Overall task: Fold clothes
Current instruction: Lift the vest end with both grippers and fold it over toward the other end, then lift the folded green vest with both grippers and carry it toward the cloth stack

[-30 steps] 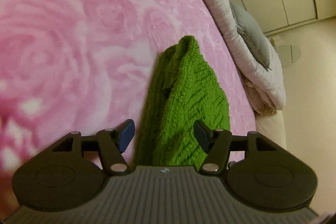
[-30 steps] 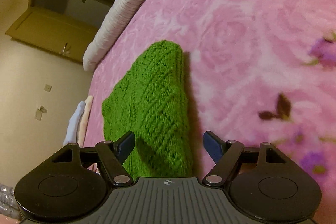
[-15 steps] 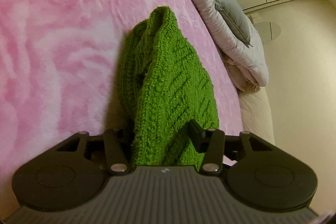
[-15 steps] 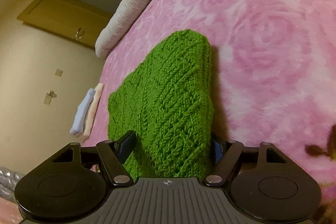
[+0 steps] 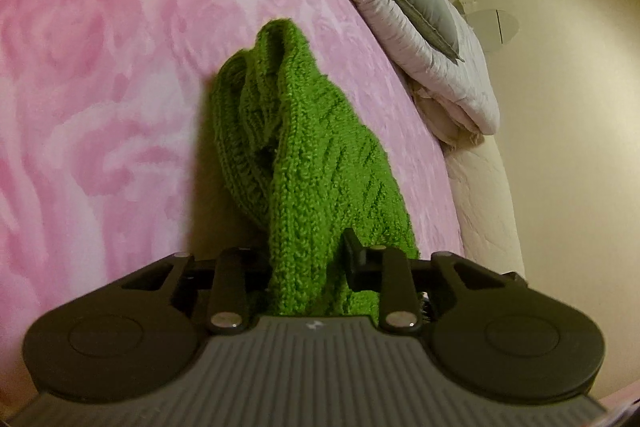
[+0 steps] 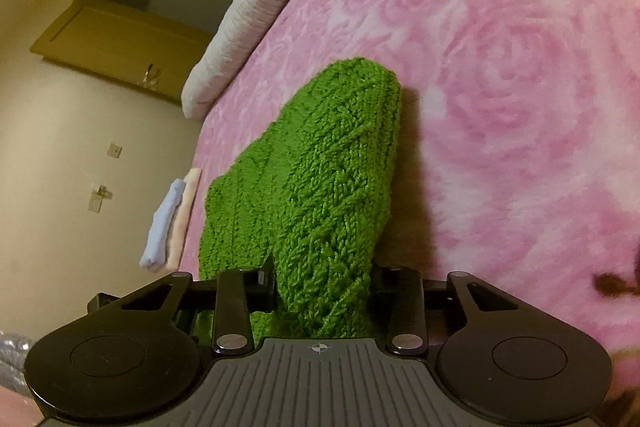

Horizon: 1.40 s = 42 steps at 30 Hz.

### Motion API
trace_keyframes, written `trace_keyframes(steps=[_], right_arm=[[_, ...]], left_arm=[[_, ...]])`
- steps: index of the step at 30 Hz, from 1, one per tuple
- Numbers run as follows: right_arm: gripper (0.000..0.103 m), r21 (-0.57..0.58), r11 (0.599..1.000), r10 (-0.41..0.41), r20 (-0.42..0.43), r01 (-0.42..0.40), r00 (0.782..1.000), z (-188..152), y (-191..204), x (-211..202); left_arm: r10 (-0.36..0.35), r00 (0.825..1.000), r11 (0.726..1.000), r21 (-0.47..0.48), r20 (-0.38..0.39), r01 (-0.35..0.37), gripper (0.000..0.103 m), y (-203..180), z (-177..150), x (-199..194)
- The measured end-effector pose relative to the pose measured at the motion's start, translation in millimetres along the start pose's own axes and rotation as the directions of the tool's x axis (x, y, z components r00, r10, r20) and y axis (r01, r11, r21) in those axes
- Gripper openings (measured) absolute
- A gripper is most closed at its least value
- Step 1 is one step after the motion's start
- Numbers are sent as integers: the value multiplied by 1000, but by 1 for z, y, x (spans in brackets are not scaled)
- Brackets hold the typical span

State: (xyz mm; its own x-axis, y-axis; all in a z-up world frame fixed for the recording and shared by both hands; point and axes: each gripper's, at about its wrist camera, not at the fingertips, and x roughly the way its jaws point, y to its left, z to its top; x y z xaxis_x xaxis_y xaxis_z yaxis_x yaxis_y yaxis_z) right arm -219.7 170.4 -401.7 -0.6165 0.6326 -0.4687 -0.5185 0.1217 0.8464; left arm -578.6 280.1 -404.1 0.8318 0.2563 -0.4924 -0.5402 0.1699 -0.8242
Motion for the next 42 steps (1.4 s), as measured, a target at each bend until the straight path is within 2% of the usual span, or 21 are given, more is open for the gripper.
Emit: trace_keyframes(steps=[3, 5, 12, 19, 22, 27, 34, 36, 39, 42], right_arm=[[34, 19, 1000, 1, -14, 0, 1000, 6, 31, 1], [34, 2, 1000, 8, -27, -8, 1000, 12, 67, 3], [34, -43, 998, 37, -80, -41, 996, 28, 202, 22], [34, -23, 997, 72, -97, -75, 993, 12, 334, 66], [34, 0, 995, 99, -113, -100, 989, 0, 364, 98], [34, -23, 994, 100, -196, -107, 976, -2, 401, 149], [34, -96, 976, 157, -303, -194, 940, 5, 441, 222], [34, -108, 972, 165, -318, -208, 934, 4, 453, 239], [34, -111, 970, 171, -323, -217, 931, 5, 468, 264], [34, -105, 971, 174, -305, -215, 936, 5, 480, 292]], left_arm=[[10, 1000, 1000, -29, 18, -9, 23, -15, 14, -28], [8, 999, 999, -48, 38, -6, 23, -27, 25, -55], [49, 994, 997, -71, 100, -42, 23, -73, 78, -188], [117, 981, 992, -60, 153, -109, 23, -106, 130, -312], [151, 972, 987, -75, 180, -139, 23, -98, 143, -346], [195, 949, 977, -137, 248, -164, 24, -77, 152, -388], [270, 884, 955, -219, 381, -198, 24, -58, 167, -440], [282, 874, 952, -226, 395, -205, 24, -54, 179, -451], [284, 872, 954, -213, 398, -213, 24, -41, 202, -468], [276, 888, 957, -189, 369, -218, 24, -16, 234, -480]])
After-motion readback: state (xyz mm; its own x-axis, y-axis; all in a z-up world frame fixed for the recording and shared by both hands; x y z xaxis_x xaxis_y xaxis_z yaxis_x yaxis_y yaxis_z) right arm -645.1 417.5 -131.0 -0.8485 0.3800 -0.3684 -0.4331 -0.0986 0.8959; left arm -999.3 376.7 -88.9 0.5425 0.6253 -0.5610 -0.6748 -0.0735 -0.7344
